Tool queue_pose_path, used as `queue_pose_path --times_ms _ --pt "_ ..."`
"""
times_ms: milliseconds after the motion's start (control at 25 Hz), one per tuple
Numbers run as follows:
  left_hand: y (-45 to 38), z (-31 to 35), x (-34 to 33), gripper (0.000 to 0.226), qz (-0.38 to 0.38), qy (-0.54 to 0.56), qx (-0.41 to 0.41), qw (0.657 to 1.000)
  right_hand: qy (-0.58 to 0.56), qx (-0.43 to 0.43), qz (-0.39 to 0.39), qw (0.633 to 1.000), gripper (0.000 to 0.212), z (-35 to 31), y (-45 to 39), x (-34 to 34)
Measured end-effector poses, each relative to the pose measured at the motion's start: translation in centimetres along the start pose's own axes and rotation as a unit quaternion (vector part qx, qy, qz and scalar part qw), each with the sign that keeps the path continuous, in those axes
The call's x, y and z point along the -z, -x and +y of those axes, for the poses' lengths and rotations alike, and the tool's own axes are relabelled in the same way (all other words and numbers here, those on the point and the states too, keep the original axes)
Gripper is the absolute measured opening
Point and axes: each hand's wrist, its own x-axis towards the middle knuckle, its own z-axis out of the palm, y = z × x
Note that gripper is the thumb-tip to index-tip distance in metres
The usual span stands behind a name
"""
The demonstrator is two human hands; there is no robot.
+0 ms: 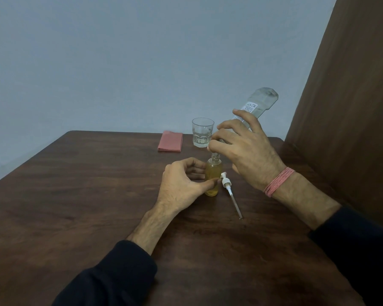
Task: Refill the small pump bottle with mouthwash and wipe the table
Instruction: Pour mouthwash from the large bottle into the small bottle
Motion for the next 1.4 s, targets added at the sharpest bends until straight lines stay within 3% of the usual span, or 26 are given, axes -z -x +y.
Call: queue_pose_path --times_ms 1000,1120,1240,1400 --pt "-0.1 0.1 0.1 0.044 -0.009 -0.006 0.013 1.0 -0.007 0.035 0.025 0.999 0.033 0.2 -0.7 0.3" --pt "-0.1 0.1 0.1 0.044 -0.008 0.003 0.004 1.0 -0.077 -0.029 0.033 0.996 0.049 0.8 0.0 0.0" --pt "0.0 -0.1 0.0 0.043 0.001 0.014 -0.004 1.0 -0.252 -0.236 0.071 0.936 0.055 0.4 2.0 -0.8" --pt "-0.1 -0.2 0.0 0.043 -0.002 0.003 -0.002 1.0 -0.485 -0.377 0.133 0.778 0.053 0.3 4.4 -1.9"
